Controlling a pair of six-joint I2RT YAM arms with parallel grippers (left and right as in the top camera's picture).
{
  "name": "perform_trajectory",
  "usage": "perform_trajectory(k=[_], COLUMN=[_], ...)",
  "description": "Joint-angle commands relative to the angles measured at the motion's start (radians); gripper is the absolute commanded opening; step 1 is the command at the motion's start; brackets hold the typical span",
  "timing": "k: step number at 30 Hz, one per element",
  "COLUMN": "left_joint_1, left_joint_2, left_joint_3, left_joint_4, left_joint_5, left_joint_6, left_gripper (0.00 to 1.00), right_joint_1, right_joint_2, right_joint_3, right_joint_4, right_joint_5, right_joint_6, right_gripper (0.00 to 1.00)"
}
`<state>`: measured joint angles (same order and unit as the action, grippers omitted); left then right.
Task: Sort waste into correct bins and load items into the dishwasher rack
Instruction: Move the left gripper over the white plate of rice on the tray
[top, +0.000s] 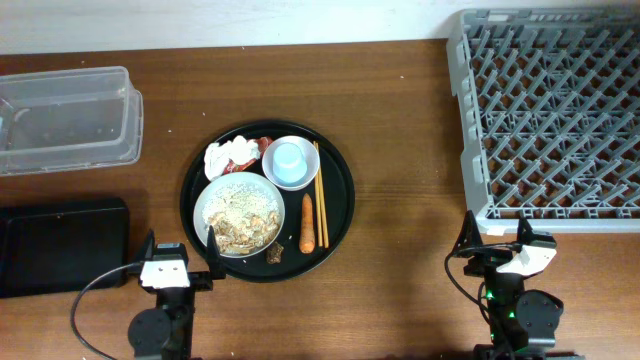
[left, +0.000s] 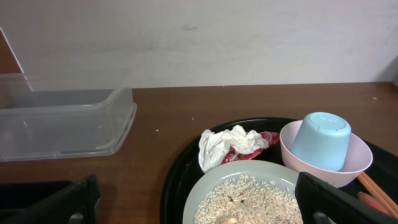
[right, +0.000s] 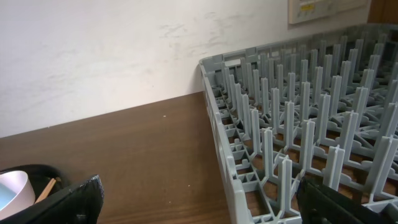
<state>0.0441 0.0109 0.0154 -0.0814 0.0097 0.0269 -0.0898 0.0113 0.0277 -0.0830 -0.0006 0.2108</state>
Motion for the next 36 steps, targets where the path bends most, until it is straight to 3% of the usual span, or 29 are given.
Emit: perform_trajectory(k=[1,32,35,36], left_joint_1=[-0.002,-0.002,-0.002,-0.002], left_joint_2=[-0.004,-0.004,-0.004,-0.004], left_joint_3=[-0.007,-0.007,-0.005,-0.005], left_joint_4=[-0.001,-0.001,0.042,0.084], left_joint_5=[-0.007,-0.006,0.274,0.479], left_joint_6=[0.015,0.015,-0.143,-0.162], left_gripper=[0.99,0.99,0.99,0.99], right_joint_1=[0.006,0.006,0.006,0.006], right_joint_2=[-0.005,-0.005,-0.005,-0.005], right_joint_3=[-0.022,-0.022,-0.022,-0.022], right_joint_4=[0.002,0.001,0.001,0.001], right_joint_5=[0.012,0.012,0.012,0.012], right_joint_6=[0.005,0.005,0.005,0.004], right_gripper=[0.98,0.98,0.98,0.98])
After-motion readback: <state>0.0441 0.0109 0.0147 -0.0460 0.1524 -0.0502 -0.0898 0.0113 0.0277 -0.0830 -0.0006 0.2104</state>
